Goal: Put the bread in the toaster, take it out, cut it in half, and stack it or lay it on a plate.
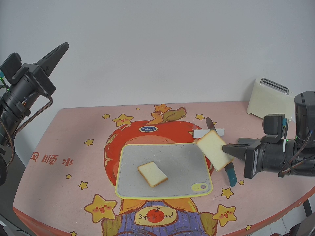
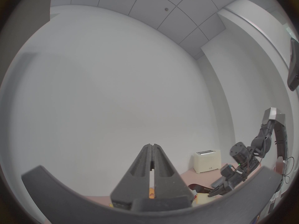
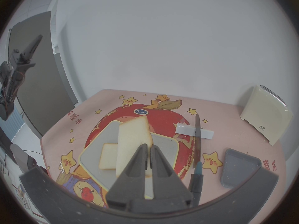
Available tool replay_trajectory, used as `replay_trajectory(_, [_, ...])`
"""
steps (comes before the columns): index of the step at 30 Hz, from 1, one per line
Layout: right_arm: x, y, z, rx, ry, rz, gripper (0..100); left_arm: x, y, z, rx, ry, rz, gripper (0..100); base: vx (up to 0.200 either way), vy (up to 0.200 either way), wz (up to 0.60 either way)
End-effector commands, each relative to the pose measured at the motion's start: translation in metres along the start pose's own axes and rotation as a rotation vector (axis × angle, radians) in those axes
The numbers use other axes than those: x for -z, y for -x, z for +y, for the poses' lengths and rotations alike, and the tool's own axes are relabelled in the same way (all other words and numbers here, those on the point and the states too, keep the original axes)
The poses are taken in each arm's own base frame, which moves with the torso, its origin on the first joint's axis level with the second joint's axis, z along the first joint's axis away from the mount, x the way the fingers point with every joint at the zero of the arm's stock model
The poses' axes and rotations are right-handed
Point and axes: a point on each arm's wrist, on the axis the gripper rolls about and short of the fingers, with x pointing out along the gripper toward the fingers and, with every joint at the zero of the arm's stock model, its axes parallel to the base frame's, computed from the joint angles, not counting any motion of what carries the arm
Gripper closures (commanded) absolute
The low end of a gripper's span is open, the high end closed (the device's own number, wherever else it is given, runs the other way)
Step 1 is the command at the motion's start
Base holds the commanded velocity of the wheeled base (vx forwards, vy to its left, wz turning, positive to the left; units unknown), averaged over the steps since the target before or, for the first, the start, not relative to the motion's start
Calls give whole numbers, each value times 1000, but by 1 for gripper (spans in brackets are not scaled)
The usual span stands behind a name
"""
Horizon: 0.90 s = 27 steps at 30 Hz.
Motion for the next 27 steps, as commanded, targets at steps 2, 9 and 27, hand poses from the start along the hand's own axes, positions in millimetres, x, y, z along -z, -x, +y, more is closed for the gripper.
replay_trajectory(2, [4, -3, 0, 1, 2, -10, 100, 0, 0, 0, -1, 11, -1, 100, 0, 0, 0])
replay_trajectory(9, [3, -3, -1, 8, -2, -20, 100, 1, 0, 0, -1, 13, 2, 100, 0, 0, 0])
replay_trajectory(27, [5, -5, -3, 18, -3, 0, 100, 5, -1, 1, -10, 29, 16, 100, 0, -111, 0])
